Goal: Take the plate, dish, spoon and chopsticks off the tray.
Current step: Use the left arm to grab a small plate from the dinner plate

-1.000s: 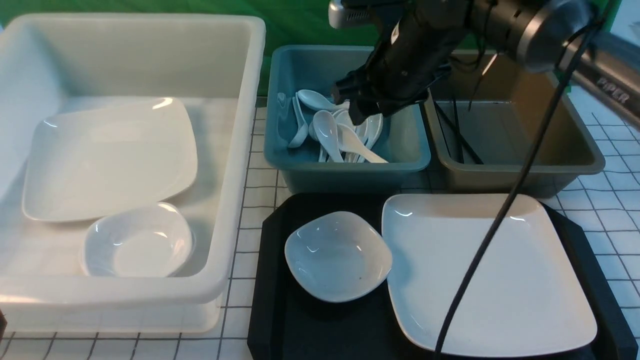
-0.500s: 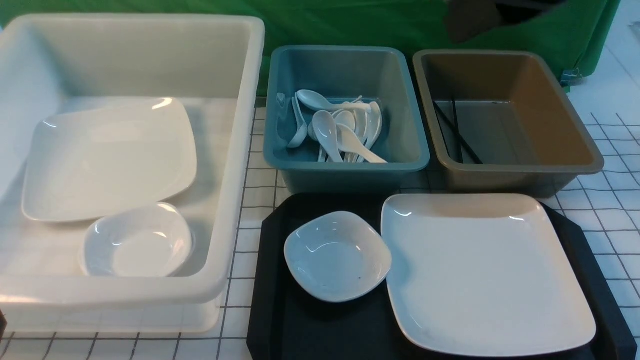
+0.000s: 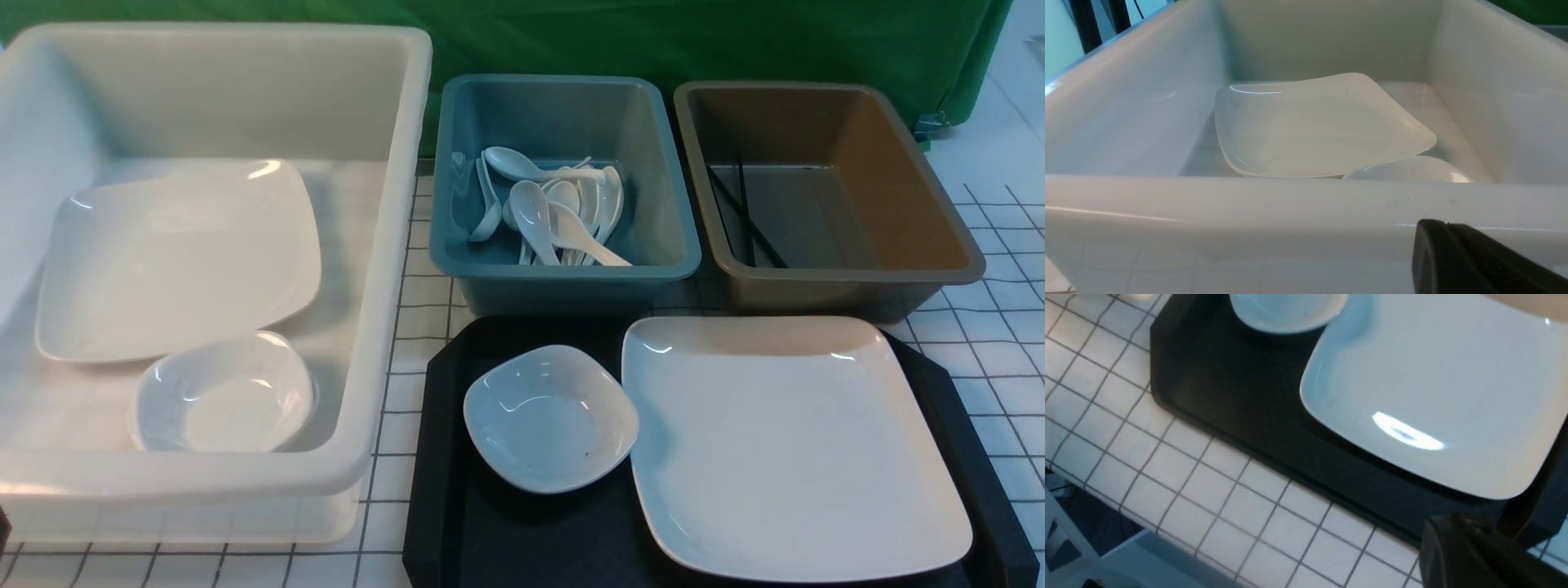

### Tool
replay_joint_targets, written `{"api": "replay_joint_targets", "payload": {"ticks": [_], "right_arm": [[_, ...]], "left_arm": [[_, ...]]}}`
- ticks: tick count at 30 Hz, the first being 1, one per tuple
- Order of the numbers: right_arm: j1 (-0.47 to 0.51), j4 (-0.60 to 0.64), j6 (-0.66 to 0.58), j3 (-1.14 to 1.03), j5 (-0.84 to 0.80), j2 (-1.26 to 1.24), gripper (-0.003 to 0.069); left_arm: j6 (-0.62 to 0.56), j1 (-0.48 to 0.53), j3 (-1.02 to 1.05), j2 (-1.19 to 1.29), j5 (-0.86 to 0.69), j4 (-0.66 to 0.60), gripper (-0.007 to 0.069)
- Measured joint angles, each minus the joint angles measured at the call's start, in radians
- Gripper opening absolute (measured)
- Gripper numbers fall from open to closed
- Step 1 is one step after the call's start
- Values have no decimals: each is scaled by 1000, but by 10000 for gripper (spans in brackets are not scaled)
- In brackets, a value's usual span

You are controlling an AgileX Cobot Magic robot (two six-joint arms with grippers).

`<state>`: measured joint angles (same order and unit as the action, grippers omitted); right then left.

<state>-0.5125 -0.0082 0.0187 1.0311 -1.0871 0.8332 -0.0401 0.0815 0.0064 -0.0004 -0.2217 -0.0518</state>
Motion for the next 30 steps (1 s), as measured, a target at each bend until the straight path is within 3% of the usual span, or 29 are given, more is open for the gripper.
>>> {"api": "replay_joint_targets", "payload": {"ticks": [10,24,26,30], "right_arm": [[0,0,3,-218,24,-322,50],[0,1,4,-221,33,-353,71],[0,2,4,-221,33,-353,72],[0,8,4,-221,38,-353,76]], "left_arm": [[0,0,0,0,0,0,21],[0,0,0,0,0,0,21],[31,0,0,0,4,-47,21],[272,0,0,0,30,-508,21]]}}
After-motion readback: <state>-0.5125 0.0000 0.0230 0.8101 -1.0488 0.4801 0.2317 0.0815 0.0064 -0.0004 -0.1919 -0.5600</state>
